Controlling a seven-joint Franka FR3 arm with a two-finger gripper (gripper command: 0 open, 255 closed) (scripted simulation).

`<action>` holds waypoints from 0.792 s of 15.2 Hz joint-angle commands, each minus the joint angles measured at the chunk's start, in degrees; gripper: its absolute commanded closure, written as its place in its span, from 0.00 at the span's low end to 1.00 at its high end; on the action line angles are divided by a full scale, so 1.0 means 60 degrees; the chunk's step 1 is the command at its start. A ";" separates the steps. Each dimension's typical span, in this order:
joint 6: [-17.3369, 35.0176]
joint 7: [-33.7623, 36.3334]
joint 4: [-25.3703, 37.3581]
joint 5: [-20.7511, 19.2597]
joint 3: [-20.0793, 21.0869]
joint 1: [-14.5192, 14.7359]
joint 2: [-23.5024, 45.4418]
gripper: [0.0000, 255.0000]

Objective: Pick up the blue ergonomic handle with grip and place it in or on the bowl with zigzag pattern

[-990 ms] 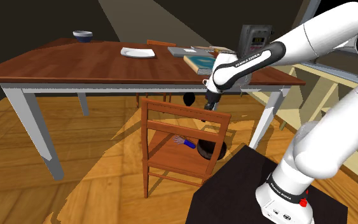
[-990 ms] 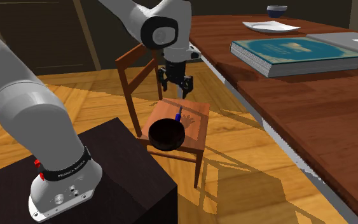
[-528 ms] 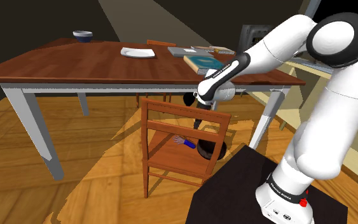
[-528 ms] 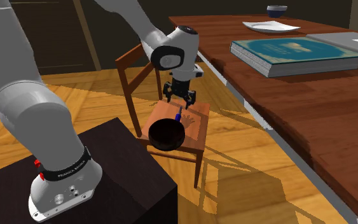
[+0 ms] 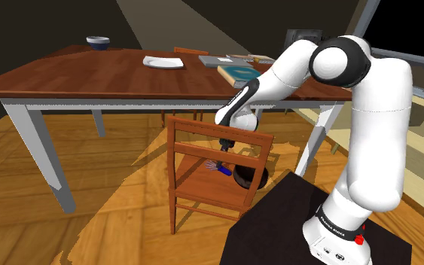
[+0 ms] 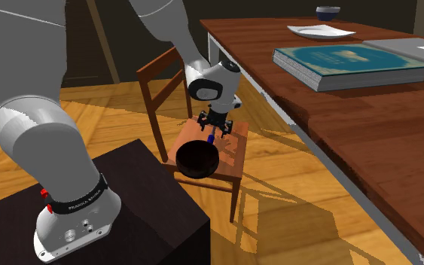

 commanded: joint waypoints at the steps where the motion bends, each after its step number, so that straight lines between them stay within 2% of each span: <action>1: 0.0121 -0.0248 0.0218 0.0240 0.0163 -0.0090 0.0377 0.00; 7: 0.0609 -0.0587 0.0434 0.0710 0.0498 -0.0187 0.1075 0.00; 12: 0.0609 -0.0586 0.0434 0.0709 0.0499 -0.0188 0.1075 0.00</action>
